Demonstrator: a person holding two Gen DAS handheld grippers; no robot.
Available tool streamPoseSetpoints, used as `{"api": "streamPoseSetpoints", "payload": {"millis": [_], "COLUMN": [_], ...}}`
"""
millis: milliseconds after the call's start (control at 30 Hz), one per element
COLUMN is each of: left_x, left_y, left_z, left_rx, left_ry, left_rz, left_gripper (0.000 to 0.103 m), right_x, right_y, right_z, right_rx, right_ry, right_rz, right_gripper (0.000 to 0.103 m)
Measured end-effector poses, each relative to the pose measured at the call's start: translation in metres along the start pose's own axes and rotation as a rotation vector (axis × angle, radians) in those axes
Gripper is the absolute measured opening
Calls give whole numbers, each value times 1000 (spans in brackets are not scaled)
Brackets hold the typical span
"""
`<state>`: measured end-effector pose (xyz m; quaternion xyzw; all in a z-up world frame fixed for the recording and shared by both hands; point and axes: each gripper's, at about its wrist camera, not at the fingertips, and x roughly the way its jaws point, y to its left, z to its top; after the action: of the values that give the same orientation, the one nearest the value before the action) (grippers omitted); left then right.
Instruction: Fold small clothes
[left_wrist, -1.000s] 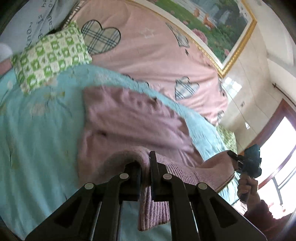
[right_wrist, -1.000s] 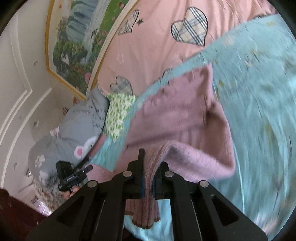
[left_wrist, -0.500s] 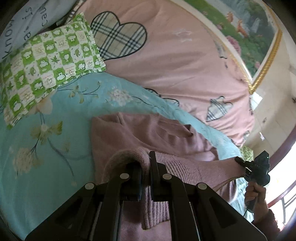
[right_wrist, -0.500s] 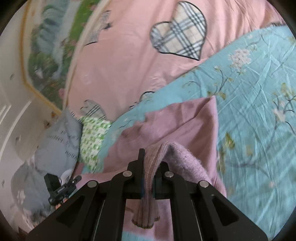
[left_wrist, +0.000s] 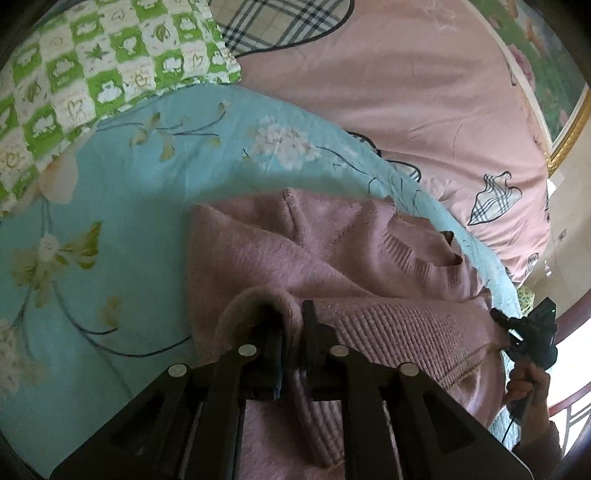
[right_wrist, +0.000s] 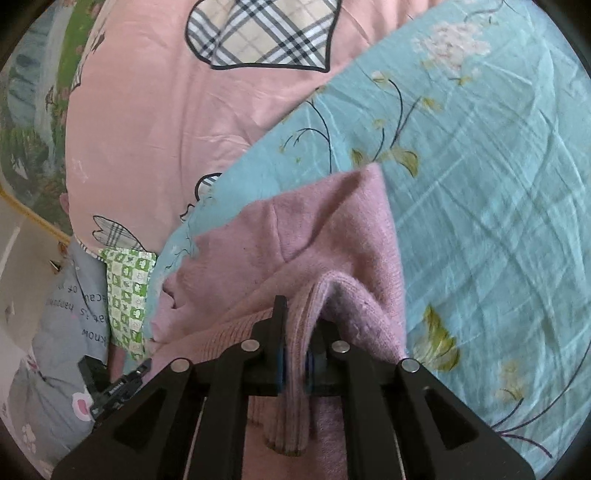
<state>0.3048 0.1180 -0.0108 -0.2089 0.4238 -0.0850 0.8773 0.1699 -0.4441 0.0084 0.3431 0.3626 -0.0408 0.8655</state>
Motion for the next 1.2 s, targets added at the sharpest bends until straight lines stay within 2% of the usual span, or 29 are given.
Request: {"api": "streamPoseSetpoints", "payload": {"millis": [33,67,133,200,233,300,367,433,500,600,700,733,800,900,933,967,1000,1067,1133,1200], "left_x": [-7,-15,-36,-52,-57,-57,-46,-31,-10,12,24,28,40,53,54,55,55,53,51,45], "left_y": [-1,-4,-17,-37,-52,-86,-118,-140,-154,-147,-135,-132,-124,-117,-115,-113,-108,-94,-82,-80], "left_z": [-1,-3,-10,-22,-32,-55,-78,-94,-101,-88,-63,-55,-36,-6,3,12,28,50,62,64], "left_rx": [11,29,83,158,208,314,411,487,543,531,528,529,539,519,504,491,454,359,285,262], "left_ry": [3,3,-10,-5,13,56,112,153,183,222,220,230,214,194,172,144,116,84,81,73], "left_rz": [8,17,32,7,-22,-77,-112,-106,-65,-41,-14,-11,60,96,116,153,176,161,146,145], "left_gripper": [15,17,18,18,18,18,20,20,21,20,20,19,18,17,18,17,16,16,16,16], "right_x": [-4,-12,-36,-66,-73,-75,-60,-42,-18,12,38,46,58,70,68,64,57,42,26,14], "right_y": [0,0,1,7,14,39,70,94,118,129,123,120,110,95,93,89,85,73,60,55], "right_z": [0,1,3,1,-3,-20,-45,-70,-99,-112,-98,-90,-65,-25,-17,-2,11,29,40,39], "right_rx": [7,12,12,-22,-56,-175,-321,-454,-620,-722,-747,-742,-706,-656,-618,-544,-489,-364,-258,-242], "right_ry": [-7,-22,-80,-145,-147,-85,28,138,249,341,374,371,347,239,211,142,69,-45,-106,-121], "right_rz": [19,31,29,33,45,73,93,104,91,38,-43,-74,-127,-267,-255,-229,-240,-247,-223,-216], "right_gripper": [19,33,48,50,50,50,49,48,48,48,48,47,41,36,32,33,35,36,37,37]}}
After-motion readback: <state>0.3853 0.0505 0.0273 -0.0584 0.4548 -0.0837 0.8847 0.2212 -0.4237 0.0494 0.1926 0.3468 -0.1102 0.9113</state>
